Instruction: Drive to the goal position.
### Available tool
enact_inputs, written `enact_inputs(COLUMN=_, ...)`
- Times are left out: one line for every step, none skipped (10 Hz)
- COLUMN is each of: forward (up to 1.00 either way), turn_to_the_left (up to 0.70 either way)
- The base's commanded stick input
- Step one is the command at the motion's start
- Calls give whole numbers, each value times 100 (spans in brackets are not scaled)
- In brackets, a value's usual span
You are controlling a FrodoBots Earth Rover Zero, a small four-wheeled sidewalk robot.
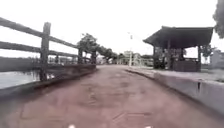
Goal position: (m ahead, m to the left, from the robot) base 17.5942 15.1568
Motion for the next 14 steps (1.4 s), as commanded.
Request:
enact_inputs(forward=100, turn_to_the_left=11)
enact_inputs(forward=100, turn_to_the_left=11)
enact_inputs(forward=100, turn_to_the_left=11)
enact_inputs(forward=100, turn_to_the_left=11)
enact_inputs(forward=100, turn_to_the_left=11)
enact_inputs(forward=100, turn_to_the_left=11)
enact_inputs(forward=100, turn_to_the_left=11)
enact_inputs(forward=100, turn_to_the_left=11)
enact_inputs(forward=100, turn_to_the_left=-29)
enact_inputs(forward=100, turn_to_the_left=-29)
enact_inputs(forward=100, turn_to_the_left=-29)
enact_inputs(forward=100, turn_to_the_left=-29)
enact_inputs(forward=100, turn_to_the_left=-29)
enact_inputs(forward=100, turn_to_the_left=-29)
